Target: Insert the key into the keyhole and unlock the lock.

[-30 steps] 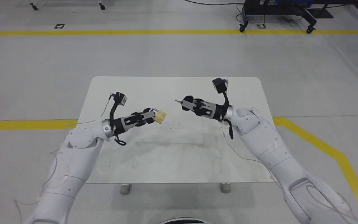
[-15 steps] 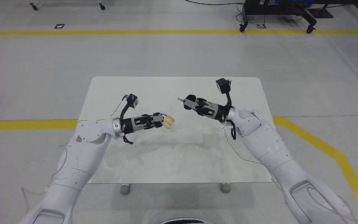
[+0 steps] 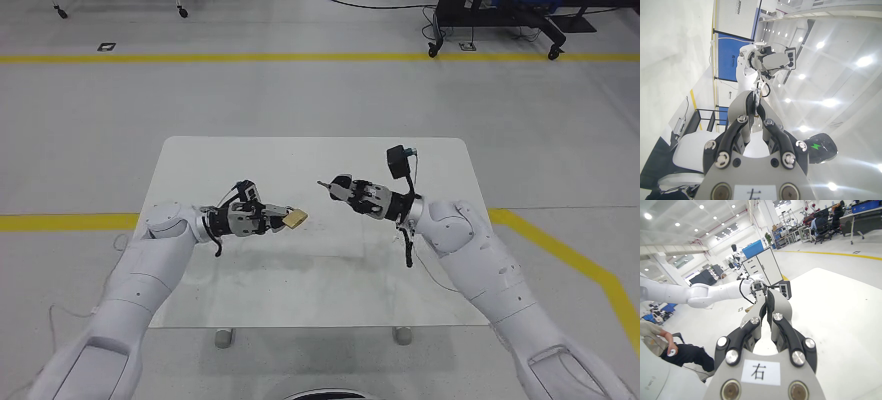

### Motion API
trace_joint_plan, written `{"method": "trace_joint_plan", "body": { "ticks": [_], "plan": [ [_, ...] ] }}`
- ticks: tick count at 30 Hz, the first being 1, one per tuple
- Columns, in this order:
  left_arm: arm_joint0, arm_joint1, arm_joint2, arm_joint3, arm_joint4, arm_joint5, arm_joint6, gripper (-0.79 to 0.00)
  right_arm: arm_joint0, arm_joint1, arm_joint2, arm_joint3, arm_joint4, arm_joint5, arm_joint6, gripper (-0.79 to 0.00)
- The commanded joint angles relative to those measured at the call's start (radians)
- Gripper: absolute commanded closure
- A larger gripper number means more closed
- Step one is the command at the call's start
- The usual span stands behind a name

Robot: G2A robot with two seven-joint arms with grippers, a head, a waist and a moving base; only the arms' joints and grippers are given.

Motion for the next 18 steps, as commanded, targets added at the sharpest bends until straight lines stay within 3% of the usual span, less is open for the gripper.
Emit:
{"method": "trace_joint_plan", "body": {
  "ticks": [1,5,18],
  "plan": [
    [-0.014,-0.007,0.010,0.030,-0.010,-0.001,-0.020,0.000,-0.062,0.004,0.024,-0.101,-0.110,0.054,-0.067,0.000],
    [-0.028,-0.019,0.035,0.062,-0.008,-0.024,-0.049,0.000,-0.062,0.004,0.024,-0.101,-0.110,0.054,-0.067,0.000],
    [-0.028,-0.019,0.035,0.062,-0.008,-0.024,-0.049,0.000,-0.062,0.004,0.024,-0.101,-0.110,0.054,-0.067,0.000]
  ]
}}
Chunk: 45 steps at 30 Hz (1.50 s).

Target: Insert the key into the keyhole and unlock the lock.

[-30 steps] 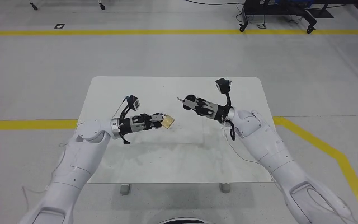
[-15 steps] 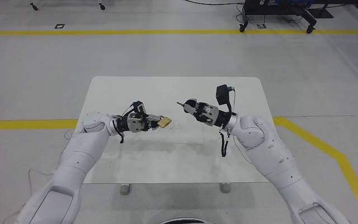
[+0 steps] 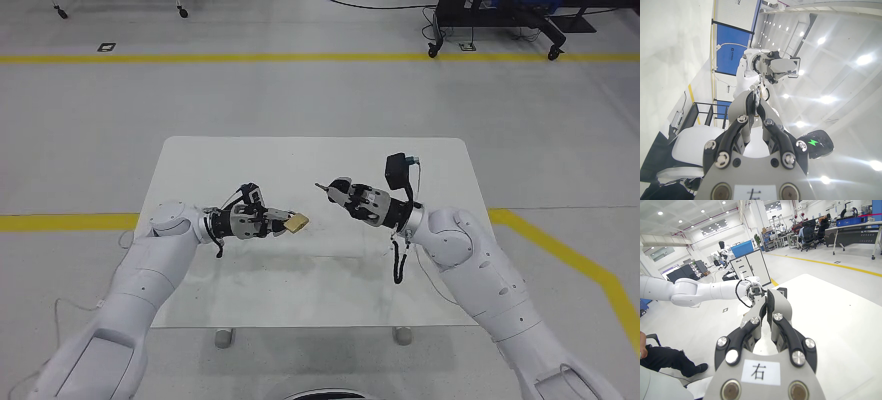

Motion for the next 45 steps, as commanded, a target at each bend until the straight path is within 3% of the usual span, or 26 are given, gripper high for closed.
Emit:
{"method": "trace_joint_plan", "body": {
  "ticks": [1,6,12,20,26,38,45],
  "plan": [
    [0.000,0.000,0.000,0.000,0.000,0.000,0.000,0.000,0.000,0.000,0.000,0.000,0.000,0.000,0.000,0.000],
    [0.025,0.004,-0.022,-0.025,-0.045,0.066,0.028,0.000,-0.002,0.001,0.003,-0.014,-0.029,0.014,0.005,0.000],
    [0.027,0.004,-0.023,-0.029,-0.051,0.156,0.045,0.000,-0.082,0.020,0.049,-0.155,-0.350,0.080,-0.015,0.000],
    [0.012,-0.001,0.004,-0.035,0.033,0.161,0.137,0.000,-0.205,0.044,0.085,-0.350,-0.740,0.127,-0.099,0.000],
    [0.011,-0.004,0.010,-0.022,0.041,0.171,0.132,0.000,-0.275,0.056,0.052,-0.445,-1.062,0.194,-0.154,0.000],
    [-0.005,-0.011,0.032,0.012,0.070,0.187,0.091,0.000,-0.342,0.074,0.021,-0.493,-1.388,0.266,-0.259,0.000],
    [-0.017,-0.017,0.050,0.024,0.090,0.182,0.060,0.000,-0.368,0.080,0.003,-0.503,-1.495,0.306,-0.263,0.000]
  ]
}}
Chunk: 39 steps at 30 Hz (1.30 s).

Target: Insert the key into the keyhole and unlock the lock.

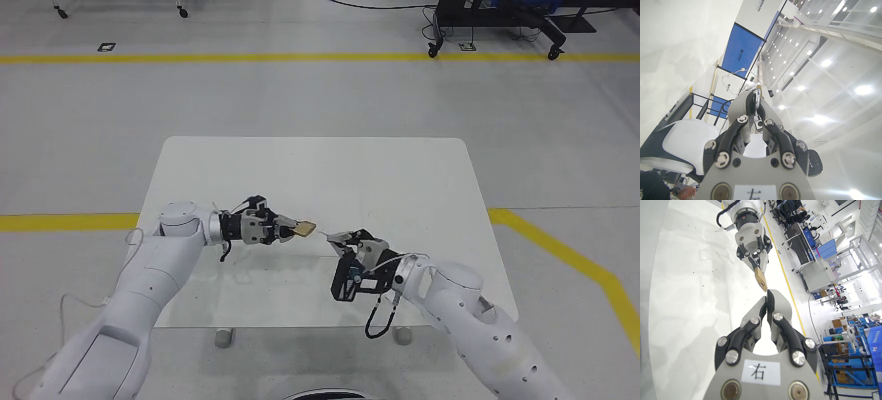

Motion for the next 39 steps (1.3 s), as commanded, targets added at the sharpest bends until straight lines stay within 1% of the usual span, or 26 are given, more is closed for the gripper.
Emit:
{"method": "trace_joint_plan", "body": {
  "ticks": [1,7,14,20,26,31,34,39],
  "plan": [
    [-0.003,-0.002,0.004,0.005,0.000,0.001,-0.009,0.000,0.000,0.000,-0.011,0.000,-0.024,0.008,0.009,0.000],
    [-0.011,-0.010,0.012,0.029,-0.013,-0.007,-0.051,0.000,0.002,-0.002,-0.040,-0.001,-0.069,0.023,0.025,0.000],
    [-0.023,-0.019,0.027,0.055,-0.008,-0.030,-0.064,0.000,-0.002,-0.003,-0.056,-0.009,-0.090,0.041,0.030,0.000],
    [-0.029,-0.024,0.034,0.068,-0.021,-0.043,-0.064,0.000,-0.001,0.000,-0.055,-0.009,-0.102,0.010,0.015,0.000],
    [-0.035,-0.026,0.044,0.074,-0.017,-0.051,-0.064,0.000,-0.004,0.001,-0.054,-0.011,-0.102,0.022,0.014,0.000],
    [-0.039,-0.026,0.051,0.074,-0.019,-0.057,-0.064,0.000,-0.002,0.001,-0.055,-0.005,-0.104,0.012,0.020,0.000],
    [-0.038,-0.026,0.051,0.073,-0.030,-0.063,-0.064,0.000,0.005,0.004,-0.051,0.003,-0.103,-0.021,0.020,0.000],
    [-0.035,-0.024,0.059,0.058,-0.046,-0.077,-0.064,0.000,0.041,-0.007,-0.065,0.045,-0.068,-0.019,0.101,0.000]
  ]
}}
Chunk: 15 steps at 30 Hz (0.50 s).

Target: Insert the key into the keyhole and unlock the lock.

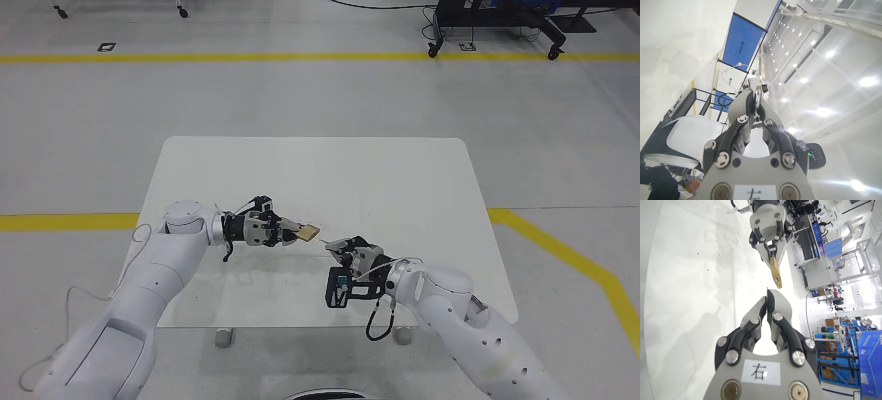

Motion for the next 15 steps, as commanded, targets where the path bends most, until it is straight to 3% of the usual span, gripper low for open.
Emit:
{"method": "trace_joint_plan", "body": {
  "ticks": [1,15],
  "plan": [
    [0.003,0.001,0.004,-0.011,-0.012,-0.002,0.000,0.000,0.023,-0.007,-0.015,0.019,0.017,0.005,0.040,0.000],
    [0.002,0.024,0.056,-0.059,-0.008,-0.038,0.000,0.000,0.121,-0.048,-0.120,0.085,0.071,0.075,0.153,0.000]
  ]
}}
